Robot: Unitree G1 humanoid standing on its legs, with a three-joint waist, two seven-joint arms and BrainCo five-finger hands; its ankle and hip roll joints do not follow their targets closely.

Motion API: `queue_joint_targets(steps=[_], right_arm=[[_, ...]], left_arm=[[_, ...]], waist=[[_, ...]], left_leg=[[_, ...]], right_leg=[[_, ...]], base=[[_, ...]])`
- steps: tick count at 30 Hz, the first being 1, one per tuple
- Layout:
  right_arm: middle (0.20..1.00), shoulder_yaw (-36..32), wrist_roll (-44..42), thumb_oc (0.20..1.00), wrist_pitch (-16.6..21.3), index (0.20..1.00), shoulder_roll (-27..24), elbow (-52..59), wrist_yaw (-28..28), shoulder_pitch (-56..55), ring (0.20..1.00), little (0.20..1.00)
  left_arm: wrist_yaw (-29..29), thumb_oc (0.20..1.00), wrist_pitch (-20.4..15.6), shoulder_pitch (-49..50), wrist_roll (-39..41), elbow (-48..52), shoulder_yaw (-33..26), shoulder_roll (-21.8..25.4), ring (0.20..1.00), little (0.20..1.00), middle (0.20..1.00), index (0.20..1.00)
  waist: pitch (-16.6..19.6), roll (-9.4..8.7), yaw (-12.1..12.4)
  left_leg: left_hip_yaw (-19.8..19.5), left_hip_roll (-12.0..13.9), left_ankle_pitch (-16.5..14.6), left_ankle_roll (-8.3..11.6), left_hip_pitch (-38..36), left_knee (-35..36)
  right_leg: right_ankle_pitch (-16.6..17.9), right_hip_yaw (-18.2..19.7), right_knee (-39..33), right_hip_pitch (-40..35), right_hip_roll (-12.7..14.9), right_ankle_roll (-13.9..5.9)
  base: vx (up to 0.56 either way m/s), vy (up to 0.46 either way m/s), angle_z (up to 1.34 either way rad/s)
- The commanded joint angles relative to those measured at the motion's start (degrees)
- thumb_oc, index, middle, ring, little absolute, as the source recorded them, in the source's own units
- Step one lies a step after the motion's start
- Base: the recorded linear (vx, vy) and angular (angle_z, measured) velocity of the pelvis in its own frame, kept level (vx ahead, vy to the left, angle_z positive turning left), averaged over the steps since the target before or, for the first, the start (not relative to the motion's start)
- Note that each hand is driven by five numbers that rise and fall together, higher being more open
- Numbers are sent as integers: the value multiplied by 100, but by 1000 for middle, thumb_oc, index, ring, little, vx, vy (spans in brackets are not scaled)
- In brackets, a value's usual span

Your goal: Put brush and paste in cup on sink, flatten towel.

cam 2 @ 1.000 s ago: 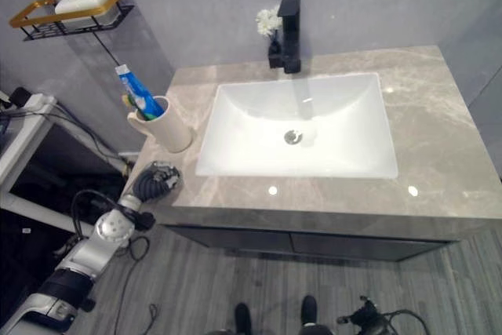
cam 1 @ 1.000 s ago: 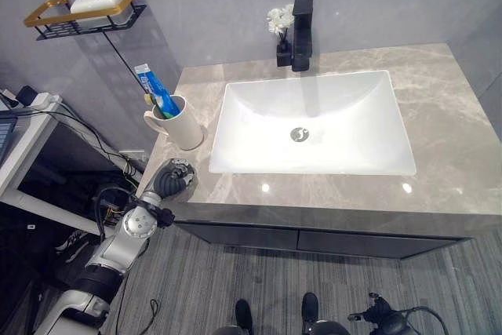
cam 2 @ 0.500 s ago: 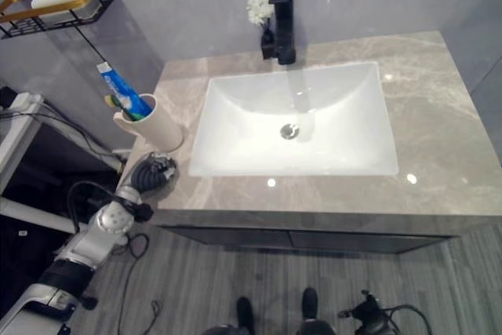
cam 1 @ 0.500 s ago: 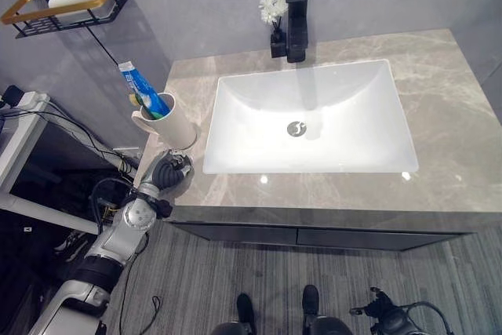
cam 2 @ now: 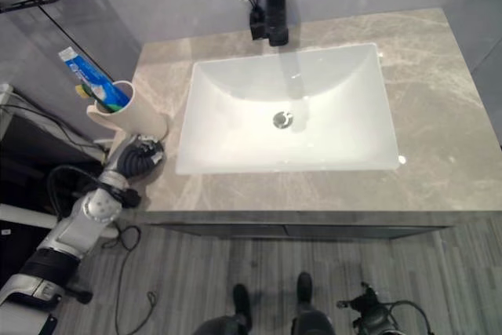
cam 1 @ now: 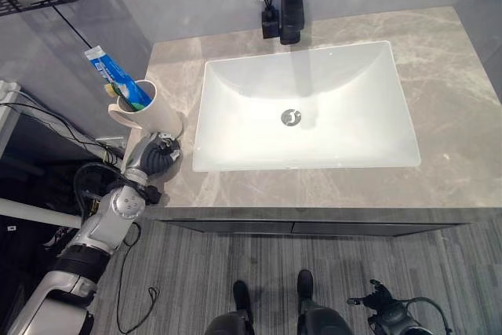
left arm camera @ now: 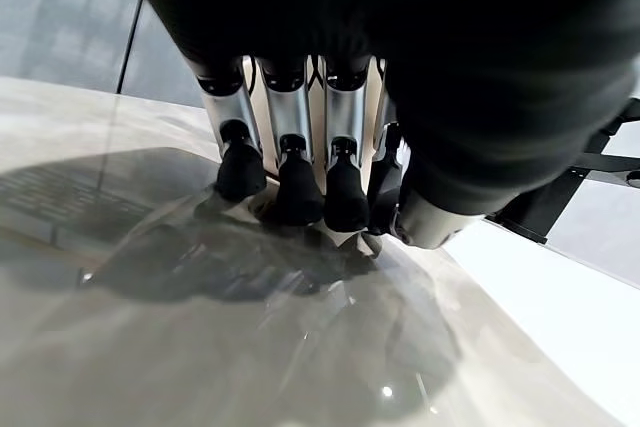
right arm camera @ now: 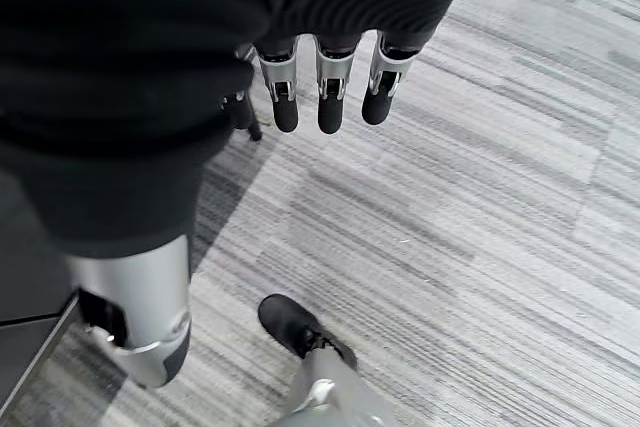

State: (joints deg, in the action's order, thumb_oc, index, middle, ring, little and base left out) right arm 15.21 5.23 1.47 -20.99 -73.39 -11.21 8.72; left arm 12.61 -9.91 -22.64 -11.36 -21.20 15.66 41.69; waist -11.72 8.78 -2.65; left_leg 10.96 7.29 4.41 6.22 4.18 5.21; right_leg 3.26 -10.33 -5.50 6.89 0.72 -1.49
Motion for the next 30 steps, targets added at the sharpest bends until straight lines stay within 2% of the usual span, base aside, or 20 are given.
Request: queue_joint_targets(steps=[1, 5, 6, 7, 8, 9, 12, 22, 25, 30], right_arm=[[1000, 41, -117, 1000, 32, 1000, 193, -166, -125, 148, 1000, 1000], [1000, 7, -139, 1000, 28, 1000, 185, -171, -143, 143, 1000, 1000], [1000, -304, -263, 1000, 89, 1000, 8, -138, -93, -78, 1000, 1000], [1000, -365, -334, 1000, 104, 1000, 29, -96, -59, -79, 1000, 1000], [1000, -340, -364, 1000, 76, 1000, 51, -79, -52, -84, 1000, 1000], [1000, -375, -349, 1000, 48, 1000, 36, -77, 40, -95, 1000, 1000], [1000, -384, -324, 1000, 40, 1000, 24, -4, 127, -98, 1000, 1000], [1000, -345, -365, 1000, 74, 1000, -41, 35, 130, -51, 1000, 1000], [1000, -368, -390, 1000, 92, 1000, -39, 2, 108, -84, 1000, 1000], [1000, -384, -343, 1000, 113, 1000, -22, -84, 80, -120, 1000, 1000]], left_arm=[[15, 200, 45, 115, -152, -468, -89, 199, 200, 200, 200, 200], [54, 200, 52, 114, -159, -446, -142, 228, 200, 200, 200, 200], [-49, 200, 99, 218, 660, 429, -1353, 1923, 200, 200, 200, 200], [-242, 200, 64, 219, 751, 1187, -1463, 2103, 200, 200, 200, 200], [-272, 200, 2, 441, 836, 1261, -1721, 2214, 200, 200, 200, 200], [-252, 200, -80, 700, 929, 1269, -2029, 2282, 200, 200, 200, 200], [-192, 200, -137, 822, 1193, 1210, -2368, 2425, 200, 200, 200, 200], [-5, 200, -124, -71, 1321, 447, -1833, 2489, 200, 200, 200, 200], [84, 200, -226, -46, 1506, 550, -1956, 2417, 200, 200, 200, 200], [433, 200, -210, 225, 1316, 692, -2613, 2588, 200, 200, 200, 200]], waist=[[158, -402, -211], [132, -408, -214], [169, -315, -70], [171, -307, -36], [182, -304, -39], [174, -298, -36], [168, -273, -60], [115, -225, -149], [148, -240, -128], [250, -258, -39]], left_leg=[[6, 45, 153, 124, 240, -21], [48, 27, 132, 109, 275, -21], [12, 3, 147, 118, 303, -21], [-23, -9, 129, 116, 292, -21], [-23, -18, 149, 113, 324, -21], [-18, -35, 145, 113, 337, -21], [3, -52, 125, 114, 373, -21], [114, -69, 86, 101, 401, -21], [120, -60, 74, 104, 383, -21], [81, -51, 23, 109, 230, -21]], right_leg=[[-181, 351, 50, -160, 429, -403], [-158, 411, 50, -72, 436, -420], [-149, 401, 50, -70, 463, -449], [-183, 371, 50, -98, 464, -448], [-165, 372, 50, -66, 465, -442], [-159, 383, 50, -47, 472, -435], [-126, 439, 50, 20, 490, -446], [-66, 583, 50, 152, 512, -486], [-68, 600, 50, 141, 516, -493], [-136, 551, 50, -38, 510, -488]], base=[[25, 25, -19], [30, 31, -6], [63, 27, -6], [56, 26, -20], [36, 15, -11], [0, 0, 0], [11, 20, 2], [21, 27, -6], [32, 12, -6], [43, -4, -10]])
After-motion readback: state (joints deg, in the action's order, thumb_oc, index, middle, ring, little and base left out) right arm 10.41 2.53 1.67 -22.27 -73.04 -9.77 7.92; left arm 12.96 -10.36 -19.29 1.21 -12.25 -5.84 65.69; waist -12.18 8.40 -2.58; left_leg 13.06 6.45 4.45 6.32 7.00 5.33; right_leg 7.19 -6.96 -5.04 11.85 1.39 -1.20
